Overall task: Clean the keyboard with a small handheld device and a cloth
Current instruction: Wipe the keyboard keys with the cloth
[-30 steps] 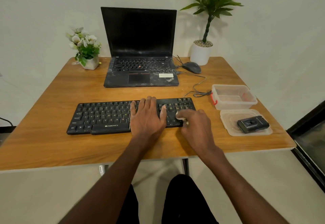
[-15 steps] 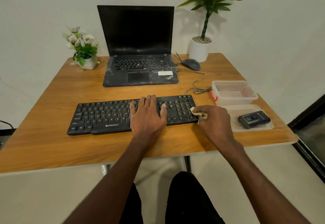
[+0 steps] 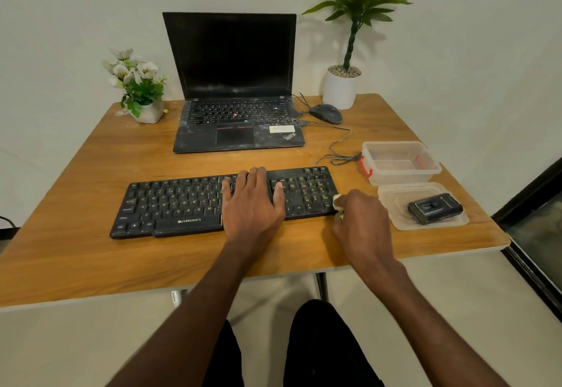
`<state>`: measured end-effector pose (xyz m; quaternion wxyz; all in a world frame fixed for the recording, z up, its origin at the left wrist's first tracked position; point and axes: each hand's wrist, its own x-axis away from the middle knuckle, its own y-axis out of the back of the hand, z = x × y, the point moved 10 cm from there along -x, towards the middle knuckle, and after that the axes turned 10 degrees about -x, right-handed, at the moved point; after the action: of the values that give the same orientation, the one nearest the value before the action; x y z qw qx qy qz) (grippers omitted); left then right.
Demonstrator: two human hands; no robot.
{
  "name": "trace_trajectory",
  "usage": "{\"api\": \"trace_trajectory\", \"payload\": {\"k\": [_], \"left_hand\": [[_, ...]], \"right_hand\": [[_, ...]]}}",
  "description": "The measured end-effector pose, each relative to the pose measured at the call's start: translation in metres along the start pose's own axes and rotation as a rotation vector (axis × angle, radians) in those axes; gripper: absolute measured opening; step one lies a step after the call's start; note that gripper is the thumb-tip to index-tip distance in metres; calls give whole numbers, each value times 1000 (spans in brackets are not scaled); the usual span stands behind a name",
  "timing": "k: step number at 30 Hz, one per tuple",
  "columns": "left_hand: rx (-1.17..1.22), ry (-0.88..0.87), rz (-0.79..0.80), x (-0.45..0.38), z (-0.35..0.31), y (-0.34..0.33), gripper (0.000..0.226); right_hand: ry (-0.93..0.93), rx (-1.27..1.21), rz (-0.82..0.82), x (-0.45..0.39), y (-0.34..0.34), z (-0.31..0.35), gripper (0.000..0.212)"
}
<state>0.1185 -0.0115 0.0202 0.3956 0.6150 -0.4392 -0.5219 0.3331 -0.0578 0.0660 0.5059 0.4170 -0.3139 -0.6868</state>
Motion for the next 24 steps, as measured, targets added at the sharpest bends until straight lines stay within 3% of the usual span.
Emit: {"api": "trace_trajectory", "payload": {"k": [2, 5, 9, 14, 16, 17, 20, 22, 24], "left_hand": [[1, -6, -1, 0, 0, 0, 61], [8, -10, -10, 0, 0, 0, 57], [18, -7, -15, 0, 1, 2, 53], [9, -13, -6, 0, 1, 1, 55], [14, -22, -10, 0, 1, 0, 55], [22, -23, -13, 1, 3, -1, 55], [90, -31, -53, 3, 4, 5, 52], [152, -43, -109, 6, 2, 15, 47], [215, -38, -170, 14, -1, 30, 43]], "right_hand": [[39, 23, 45, 9, -7, 13, 23], [69, -202, 85, 8, -10, 32, 28], [286, -228, 222, 12, -28, 52, 35], [106, -212, 59, 4, 2, 2, 31], [-68, -481, 11, 5, 13, -22, 29], [-229, -759, 32, 8, 10, -36, 29], [-711, -1588, 259, 30, -22, -45, 32], [-818, -1873, 371, 39, -27, -37, 42], [-802, -1959, 433, 41, -24, -33, 47]]}}
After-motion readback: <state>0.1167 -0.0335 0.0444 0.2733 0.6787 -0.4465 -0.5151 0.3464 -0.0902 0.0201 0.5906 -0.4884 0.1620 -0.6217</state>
